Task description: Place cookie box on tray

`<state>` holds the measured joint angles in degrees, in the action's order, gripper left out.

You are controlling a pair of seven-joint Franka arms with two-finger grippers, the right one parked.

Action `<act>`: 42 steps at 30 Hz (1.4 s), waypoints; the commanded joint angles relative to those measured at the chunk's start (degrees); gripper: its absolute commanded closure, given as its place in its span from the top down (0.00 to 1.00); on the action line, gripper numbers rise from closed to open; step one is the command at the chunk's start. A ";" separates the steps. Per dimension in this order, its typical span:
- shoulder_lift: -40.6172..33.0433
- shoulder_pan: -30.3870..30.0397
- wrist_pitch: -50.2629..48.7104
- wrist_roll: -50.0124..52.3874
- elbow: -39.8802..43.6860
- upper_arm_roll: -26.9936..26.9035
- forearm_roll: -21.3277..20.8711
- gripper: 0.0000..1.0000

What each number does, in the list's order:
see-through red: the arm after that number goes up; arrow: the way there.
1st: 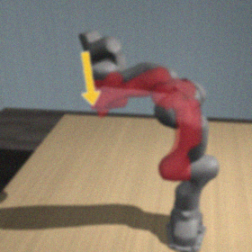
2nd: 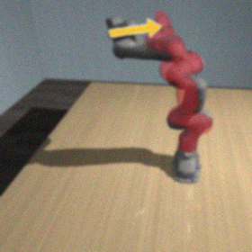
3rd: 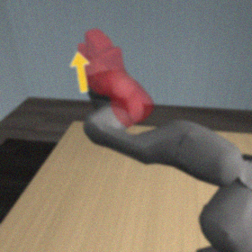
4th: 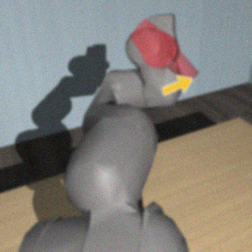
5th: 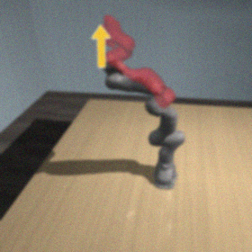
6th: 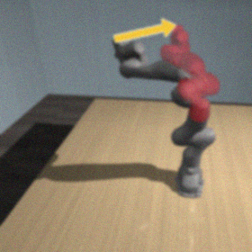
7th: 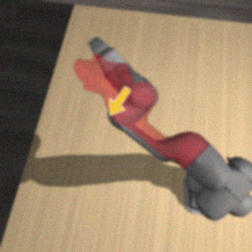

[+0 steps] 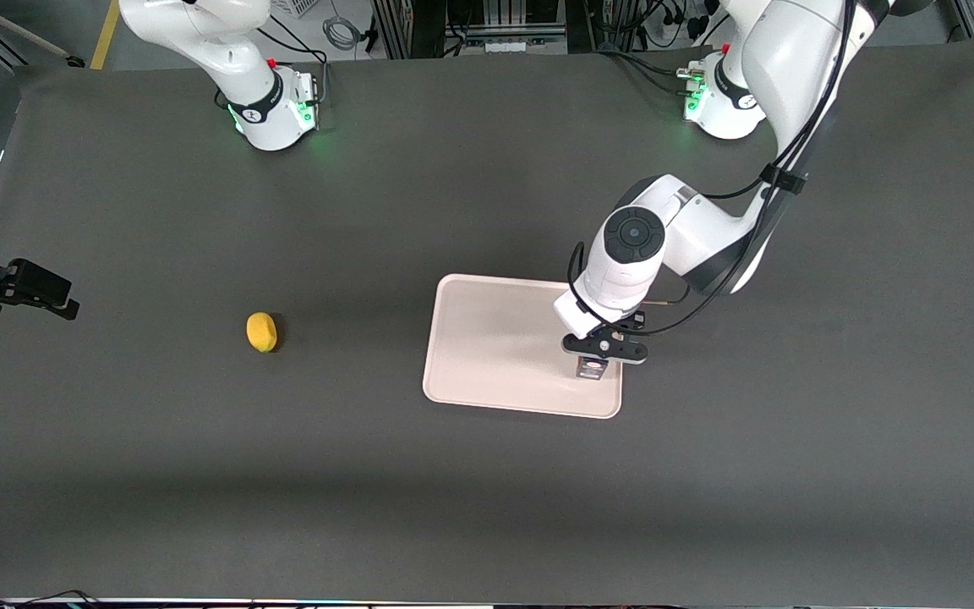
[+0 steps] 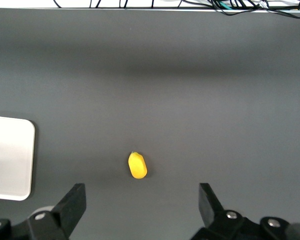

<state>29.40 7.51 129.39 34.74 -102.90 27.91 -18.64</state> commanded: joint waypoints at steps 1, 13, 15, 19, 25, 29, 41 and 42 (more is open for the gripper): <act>1.53 0.66 2.71 2.61 0.69 -0.58 -1.40 0.21; 3.82 1.45 4.47 4.28 0.78 -1.46 -2.63 0.22; 3.91 1.54 4.47 4.28 0.86 -1.63 -2.63 0.23; 3.99 1.54 4.56 4.37 0.86 -2.16 -2.54 0.30; 4.17 1.72 5.17 4.37 0.78 -2.34 -2.45 0.63; 4.17 1.72 5.26 4.37 0.78 -2.42 -2.54 1.00; 3.56 1.54 4.91 4.10 1.13 -2.42 -2.45 1.00; 3.29 1.46 4.56 3.75 1.21 -2.34 -2.45 1.00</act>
<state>33.36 7.91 134.53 37.39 -102.60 26.44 -19.85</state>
